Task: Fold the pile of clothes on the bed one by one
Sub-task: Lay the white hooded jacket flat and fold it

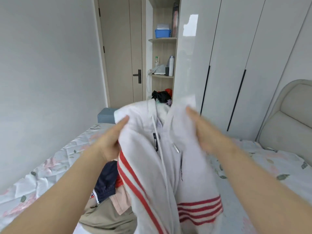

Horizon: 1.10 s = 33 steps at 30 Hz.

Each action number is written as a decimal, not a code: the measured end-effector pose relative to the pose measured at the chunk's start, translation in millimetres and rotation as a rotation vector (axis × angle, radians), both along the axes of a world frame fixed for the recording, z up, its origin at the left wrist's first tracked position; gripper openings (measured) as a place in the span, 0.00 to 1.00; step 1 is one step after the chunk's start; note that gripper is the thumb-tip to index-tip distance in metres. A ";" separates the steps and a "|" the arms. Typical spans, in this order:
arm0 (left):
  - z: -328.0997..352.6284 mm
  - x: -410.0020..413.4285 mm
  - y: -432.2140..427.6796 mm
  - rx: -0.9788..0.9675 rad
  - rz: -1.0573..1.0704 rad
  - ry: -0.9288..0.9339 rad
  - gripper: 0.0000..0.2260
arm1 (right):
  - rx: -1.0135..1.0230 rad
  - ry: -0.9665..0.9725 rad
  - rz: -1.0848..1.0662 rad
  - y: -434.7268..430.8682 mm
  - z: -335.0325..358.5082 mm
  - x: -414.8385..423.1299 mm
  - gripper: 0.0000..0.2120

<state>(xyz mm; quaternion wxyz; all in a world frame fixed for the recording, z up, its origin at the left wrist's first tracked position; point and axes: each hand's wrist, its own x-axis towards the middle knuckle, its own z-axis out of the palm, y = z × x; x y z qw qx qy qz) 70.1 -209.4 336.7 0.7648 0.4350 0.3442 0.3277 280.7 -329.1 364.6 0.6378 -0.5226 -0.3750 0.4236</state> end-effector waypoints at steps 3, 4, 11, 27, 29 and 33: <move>-25.7 4.7 -6.0 0.010 -0.108 0.308 0.16 | -0.413 -0.238 0.091 -4.9 -70.1 -2.1 0.08; -32.6 5.5 -7.1 0.056 -0.114 0.388 0.15 | -0.453 -0.308 0.053 -5.8 -82.3 3.4 0.05; -0.3 -10.1 4.9 0.325 -0.210 0.155 0.22 | -0.180 -0.268 -0.169 -22.2 -10.9 45.8 0.02; 13.4 -10.9 -10.3 0.616 0.172 0.165 0.05 | 0.103 -0.566 -0.580 -71.2 -7.1 45.1 0.13; 7.0 -13.6 -11.2 0.783 0.082 0.481 0.08 | -0.093 -0.765 -0.505 -74.8 -22.3 49.7 0.17; 10.9 -19.3 -12.2 1.121 0.222 0.811 0.11 | -0.207 -0.922 -0.524 -87.1 -33.2 47.8 0.22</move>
